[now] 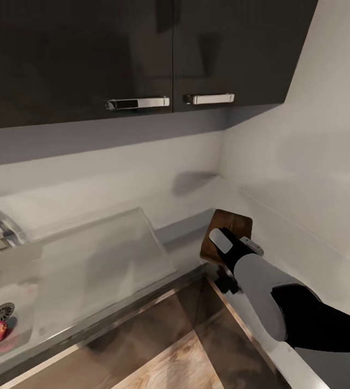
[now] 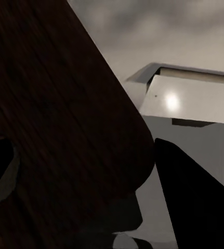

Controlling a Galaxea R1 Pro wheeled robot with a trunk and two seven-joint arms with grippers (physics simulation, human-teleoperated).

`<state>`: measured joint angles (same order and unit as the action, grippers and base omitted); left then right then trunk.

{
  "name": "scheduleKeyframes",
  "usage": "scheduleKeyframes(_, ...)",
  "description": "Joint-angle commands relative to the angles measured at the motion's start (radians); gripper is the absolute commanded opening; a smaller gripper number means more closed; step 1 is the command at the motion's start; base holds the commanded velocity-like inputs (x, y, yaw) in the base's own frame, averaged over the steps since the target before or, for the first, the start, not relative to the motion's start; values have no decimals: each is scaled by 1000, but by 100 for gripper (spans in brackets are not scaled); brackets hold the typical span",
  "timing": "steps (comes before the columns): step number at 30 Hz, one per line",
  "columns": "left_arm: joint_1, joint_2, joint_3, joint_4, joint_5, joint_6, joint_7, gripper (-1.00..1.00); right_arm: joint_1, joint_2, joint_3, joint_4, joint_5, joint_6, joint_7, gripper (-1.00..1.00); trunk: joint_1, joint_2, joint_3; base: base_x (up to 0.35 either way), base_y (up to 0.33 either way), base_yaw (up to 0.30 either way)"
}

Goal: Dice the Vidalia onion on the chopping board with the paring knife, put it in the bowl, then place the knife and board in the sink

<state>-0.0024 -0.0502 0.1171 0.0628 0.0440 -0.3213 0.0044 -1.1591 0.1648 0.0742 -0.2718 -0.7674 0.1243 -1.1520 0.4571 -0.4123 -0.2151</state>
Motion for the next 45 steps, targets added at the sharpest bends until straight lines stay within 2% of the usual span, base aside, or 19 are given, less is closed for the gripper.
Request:
scheduleKeyframes(1, -1, 0, 3, 2, 4, -5, 0, 100, -1, 0, 8, -1, -6, 10, -5, -100, 1, -2, 0, -30, 0, -71)
scheduleKeyframes(7, -1, 1, 3, 2, 4, -5, 0, 100, -1, 1, 10, -1, -6, 11, -5, -100, 1, -2, 10, -225, 0, -71)
scheduleKeyframes(20, -1, 1, 3, 0, 4, -5, 0, 100, -1, 5, 10, -1, -6, 12, -3, -100, 1, -2, 30, -22, 0, -75)
scheduleKeyframes(26, -1, 1, 3, 1, 4, -5, 0, 100, -1, 6, 10, -1, -6, 16, -2, -100, 1, -2, 40, -256, 0, -79)
scheduleKeyframes(32, -1, 1, 3, 3, 5, -5, 0, 100, -1, 3, 10, -2, -6, 79, 101, -100, 1, -2, 49, -338, 0, -38)
scheduleKeyframes(42, -1, 1, 1, 4, 5, -5, -1, 100, -1, 7, 12, -8, -6, 140, 193, -100, 1, -2, 65, -304, 0, -2)
scheduleKeyframes(45, -1, 1, 1, 5, 5, -5, -1, 100, -1, 9, 32, -9, -5, 148, 200, -100, 1, -2, 70, -184, 0, 0)
